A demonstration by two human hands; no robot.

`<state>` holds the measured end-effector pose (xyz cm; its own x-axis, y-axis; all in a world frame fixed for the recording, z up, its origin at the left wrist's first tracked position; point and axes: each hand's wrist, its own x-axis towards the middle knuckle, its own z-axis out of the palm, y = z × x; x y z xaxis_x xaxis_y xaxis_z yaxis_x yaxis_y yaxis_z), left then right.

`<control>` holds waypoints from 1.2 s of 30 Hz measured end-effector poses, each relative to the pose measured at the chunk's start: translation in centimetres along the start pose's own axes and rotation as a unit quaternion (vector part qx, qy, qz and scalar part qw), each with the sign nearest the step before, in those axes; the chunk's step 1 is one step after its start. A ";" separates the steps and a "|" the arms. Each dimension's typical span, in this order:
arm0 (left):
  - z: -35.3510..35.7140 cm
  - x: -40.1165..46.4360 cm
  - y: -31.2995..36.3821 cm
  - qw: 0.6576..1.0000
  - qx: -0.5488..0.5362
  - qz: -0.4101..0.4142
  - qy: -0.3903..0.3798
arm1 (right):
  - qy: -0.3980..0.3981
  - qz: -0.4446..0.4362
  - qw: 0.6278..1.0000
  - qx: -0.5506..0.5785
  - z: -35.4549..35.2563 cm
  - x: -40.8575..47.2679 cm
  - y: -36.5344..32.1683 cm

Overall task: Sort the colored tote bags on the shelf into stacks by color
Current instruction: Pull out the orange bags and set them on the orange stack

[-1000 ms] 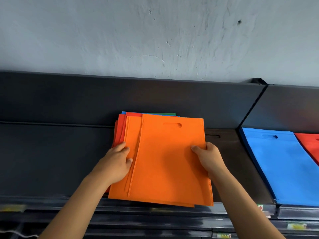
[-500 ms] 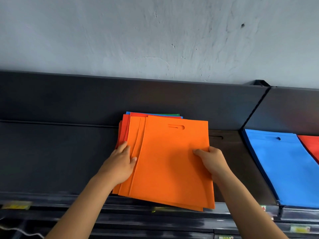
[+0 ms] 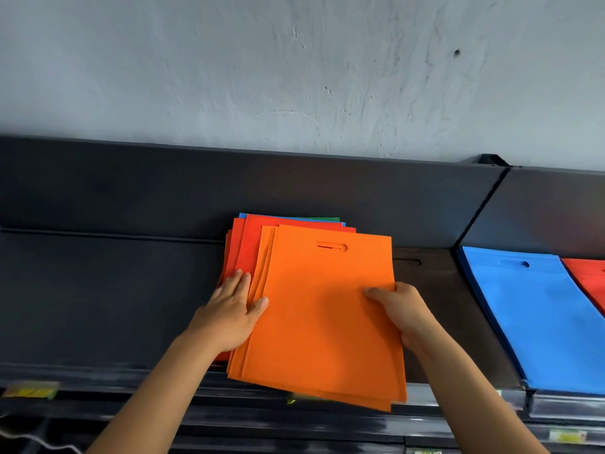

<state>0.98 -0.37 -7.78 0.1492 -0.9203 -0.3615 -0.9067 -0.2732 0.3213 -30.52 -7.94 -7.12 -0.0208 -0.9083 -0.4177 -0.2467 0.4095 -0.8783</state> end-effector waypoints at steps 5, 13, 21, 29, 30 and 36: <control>0.1 0.2 0.0 1.000 0.001 -0.001 0.005 | -0.056 -0.012 0.998 0.000 0.9 -1.2 0.1; -0.4 0.3 -0.3 0.999 0.007 0.016 0.038 | 0.031 -0.112 0.993 -0.014 1.0 -3.1 0.2; -2.1 -0.5 5.8 0.944 -0.294 0.082 0.122 | 0.033 -0.106 0.984 0.140 -1.6 -6.0 0.1; 0.2 -0.6 13.1 0.897 -0.412 0.157 0.022 | 0.128 -0.103 0.972 0.167 -8.4 -7.6 2.4; 0.6 -0.6 14.6 0.899 -0.405 0.165 0.028 | 0.144 -0.099 0.971 0.164 -9.7 -7.9 2.9; 4.3 -2.9 25.2 0.895 -0.391 0.215 -0.009 | 0.203 -0.057 0.961 0.180 -19.8 -11.6 6.7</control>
<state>-23.96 -3.38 -2.40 -0.1601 -0.9847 -0.0687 -0.3247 -0.0132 0.9457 -51.15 3.64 -3.51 -0.4078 -0.8775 -0.2523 0.0788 0.2415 -0.9672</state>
